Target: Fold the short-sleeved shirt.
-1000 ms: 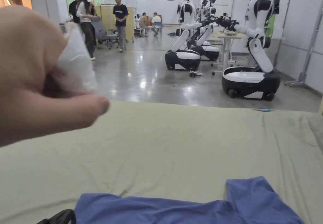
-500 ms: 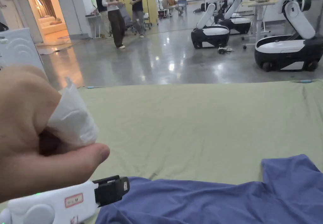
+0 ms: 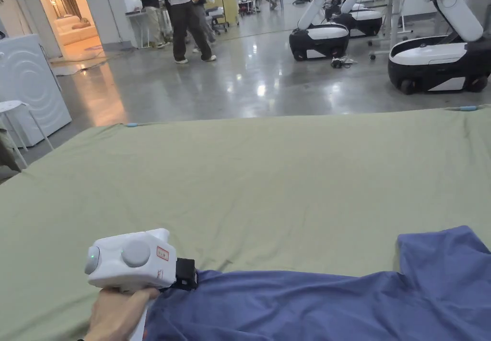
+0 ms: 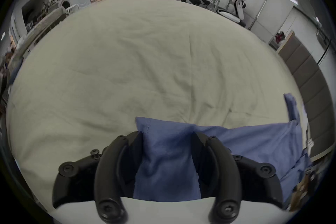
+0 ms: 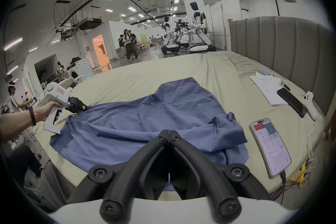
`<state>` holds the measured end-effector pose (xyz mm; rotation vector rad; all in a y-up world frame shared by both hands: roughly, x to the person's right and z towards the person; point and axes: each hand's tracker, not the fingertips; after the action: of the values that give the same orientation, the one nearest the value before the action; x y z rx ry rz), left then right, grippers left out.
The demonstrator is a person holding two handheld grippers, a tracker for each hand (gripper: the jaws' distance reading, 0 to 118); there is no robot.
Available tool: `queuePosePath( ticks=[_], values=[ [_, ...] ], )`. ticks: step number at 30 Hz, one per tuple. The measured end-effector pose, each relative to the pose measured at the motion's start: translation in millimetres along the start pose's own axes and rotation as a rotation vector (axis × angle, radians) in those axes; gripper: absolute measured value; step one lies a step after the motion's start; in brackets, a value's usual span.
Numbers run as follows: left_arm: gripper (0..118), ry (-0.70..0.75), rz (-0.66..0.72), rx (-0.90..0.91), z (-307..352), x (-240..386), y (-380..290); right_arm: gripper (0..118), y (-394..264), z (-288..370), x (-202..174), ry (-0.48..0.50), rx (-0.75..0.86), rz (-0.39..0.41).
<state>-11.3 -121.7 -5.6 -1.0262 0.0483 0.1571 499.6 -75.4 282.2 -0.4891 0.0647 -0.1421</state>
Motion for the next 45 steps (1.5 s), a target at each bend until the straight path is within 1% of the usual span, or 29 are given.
queuePosePath(
  ticks=[2,3,4,9,10,11,12,13,14,17,18,20,23,24,26,27,28,29,30,31,32,33,34,36,38,39,40,42,45],
  values=[
    [43,0.015,-0.081,0.008,0,9,0,0,0,-2,3,0.0,-0.007,-0.008],
    [25,-0.001,-0.071,0.005,-1,10,1,0,1,-4,4,0.001,-0.013,-0.007],
    [12,-0.028,-0.071,-0.004,-2,12,3,0,2,-5,4,0.0,-0.019,-0.002],
    [11,-0.009,-0.087,-0.03,-11,17,1,1,27,-18,11,-0.003,-0.049,0.025],
    [11,-0.014,-0.083,-0.036,-11,14,4,8,36,-24,13,-0.004,-0.051,0.033],
    [11,-0.022,-0.084,-0.045,-11,14,5,25,49,-32,16,-0.012,-0.055,0.043],
    [11,-0.025,-0.087,-0.051,-11,14,5,53,65,-42,20,-0.013,-0.08,0.054],
    [11,-0.026,-0.087,-0.056,-12,14,5,67,79,-54,24,-0.007,-0.12,0.062],
    [11,-0.025,-0.091,-0.061,-7,19,4,71,94,-69,30,0.002,-0.157,0.055],
    [11,-0.011,-0.122,-0.074,-5,26,4,74,132,-121,51,0.041,-0.266,0.037],
    [11,-0.01,-0.122,-0.078,-4,26,6,74,141,-139,55,0.031,-0.323,0.045],
    [11,-0.012,-0.127,-0.092,-3,27,7,74,151,-183,67,-0.001,-0.449,0.088],
    [11,-0.024,-0.124,-0.104,-3,24,10,74,151,-251,83,-0.083,-0.617,0.154],
    [11,-0.027,-0.122,-0.105,-2,25,9,74,148,-272,87,-0.13,-0.67,0.164],
    [11,-0.023,-0.113,-0.102,-2,25,9,74,144,-299,93,-0.231,-0.701,0.192],
    [11,-0.02,-0.112,-0.103,-2,27,9,74,142,-308,96,-0.233,-0.706,0.201],
    [11,-0.013,-0.12,-0.101,-2,29,8,74,139,-312,98,-0.211,-0.711,0.171],
    [11,-0.004,-0.131,-0.099,-2,31,7,72,136,-313,99,-0.191,-0.739,0.117],
    [11,0.004,-0.143,-0.096,-4,31,8,67,136,-309,95,-0.207,-0.72,0.14],
    [11,0.01,-0.155,-0.094,-4,33,8,54,138,-304,91,-0.172,-0.712,0.162],
    [11,0.018,-0.165,-0.088,-4,35,7,38,140,-296,85,-0.179,-0.7,0.197],
    [11,0.026,-0.174,-0.081,-3,37,6,5,140,-292,82,-0.185,-0.694,0.222],
    [11,0.032,-0.176,-0.078,-3,37,6,0,138,-288,82,-0.18,-0.684,0.218],
    [11,0.029,-0.188,-0.065,8,36,9,0,139,-277,85,-0.178,-0.647,0.201],
    [10,0.004,-0.195,0.082,37,30,4,0,150,-250,90,-0.152,-0.542,0.131],
    [10,-0.016,-0.202,0.153,57,25,0,0,154,-233,91,-0.107,-0.515,0.115],
    [10,-0.06,-0.196,0.175,75,20,-5,0,161,-212,90,-0.057,-0.505,0.114],
    [10,-0.118,-0.228,0.182,108,9,-18,0,163,-172,89,-0.019,-0.464,0.13],
    [10,-0.162,-0.244,0.214,150,-10,-56,0,154,-101,83,0.004,-0.376,0.134]
  ],
)
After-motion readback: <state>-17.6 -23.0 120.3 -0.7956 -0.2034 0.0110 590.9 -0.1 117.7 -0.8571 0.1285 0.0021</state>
